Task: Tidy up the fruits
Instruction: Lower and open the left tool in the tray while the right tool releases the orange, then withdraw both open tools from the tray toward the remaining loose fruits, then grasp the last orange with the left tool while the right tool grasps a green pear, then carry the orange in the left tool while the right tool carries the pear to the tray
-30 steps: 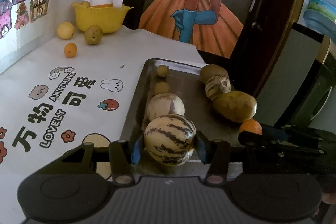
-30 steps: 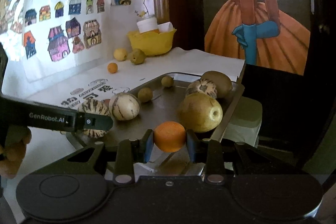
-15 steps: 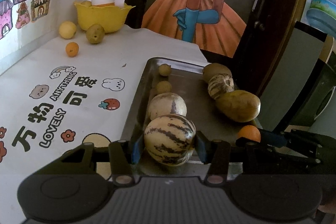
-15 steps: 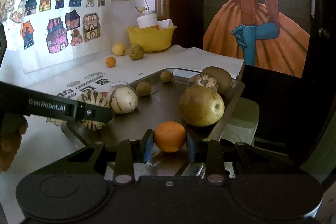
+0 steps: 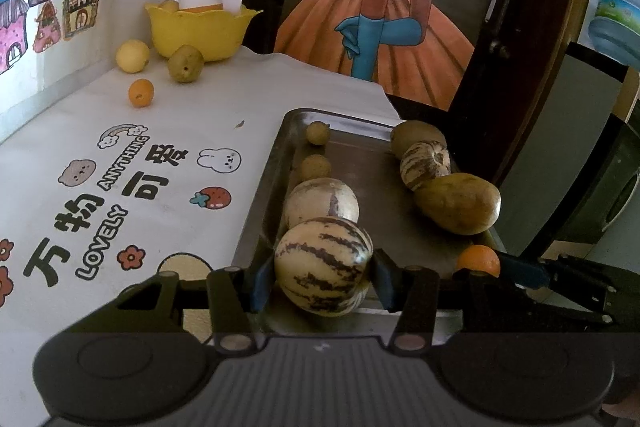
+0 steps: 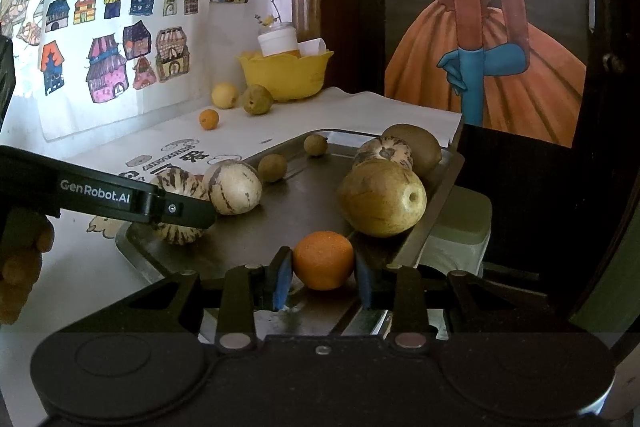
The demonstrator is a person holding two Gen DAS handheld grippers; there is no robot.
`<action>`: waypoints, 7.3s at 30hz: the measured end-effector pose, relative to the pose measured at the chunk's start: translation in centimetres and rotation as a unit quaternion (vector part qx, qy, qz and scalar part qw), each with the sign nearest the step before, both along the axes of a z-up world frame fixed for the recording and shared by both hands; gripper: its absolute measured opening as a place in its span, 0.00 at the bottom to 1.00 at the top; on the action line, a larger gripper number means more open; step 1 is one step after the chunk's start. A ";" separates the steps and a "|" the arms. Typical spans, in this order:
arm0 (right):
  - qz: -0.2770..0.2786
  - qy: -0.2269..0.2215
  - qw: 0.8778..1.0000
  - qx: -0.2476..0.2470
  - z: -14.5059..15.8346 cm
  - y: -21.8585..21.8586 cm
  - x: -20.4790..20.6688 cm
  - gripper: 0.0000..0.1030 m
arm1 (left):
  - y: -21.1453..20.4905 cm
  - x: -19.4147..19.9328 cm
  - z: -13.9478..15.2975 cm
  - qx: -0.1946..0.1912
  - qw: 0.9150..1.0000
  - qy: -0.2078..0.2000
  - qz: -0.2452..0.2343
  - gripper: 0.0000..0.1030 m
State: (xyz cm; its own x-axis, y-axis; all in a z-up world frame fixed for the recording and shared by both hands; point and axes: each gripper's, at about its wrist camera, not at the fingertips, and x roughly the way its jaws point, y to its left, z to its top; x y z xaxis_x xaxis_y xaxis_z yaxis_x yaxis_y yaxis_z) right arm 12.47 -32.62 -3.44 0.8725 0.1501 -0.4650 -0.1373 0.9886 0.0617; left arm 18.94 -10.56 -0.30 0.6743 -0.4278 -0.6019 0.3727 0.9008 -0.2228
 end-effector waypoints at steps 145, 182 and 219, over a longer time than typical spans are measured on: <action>0.029 0.208 0.970 0.127 3.1 14.8 45.2 0.61 | 9.3 26.2 -1.3 0.087 0.985 0.001 0.146 0.65; 0.066 0.148 0.960 0.228 2.2 13.8 39.9 0.54 | 8.8 22.2 0.7 0.055 0.990 -0.006 0.127 0.34; 0.106 0.062 0.972 0.200 11.7 -4.5 19.4 0.54 | -0.9 7.2 7.2 -0.002 0.998 -0.043 -0.034 0.34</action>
State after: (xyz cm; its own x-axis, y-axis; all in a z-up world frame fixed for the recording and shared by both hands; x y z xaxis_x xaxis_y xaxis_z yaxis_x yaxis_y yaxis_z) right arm 31.84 -37.07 8.22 0.7434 0.5112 -0.4314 -0.3024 0.8321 0.4650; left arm 26.12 -11.45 6.91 0.6931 -0.4764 -0.5410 0.4507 0.8721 -0.1905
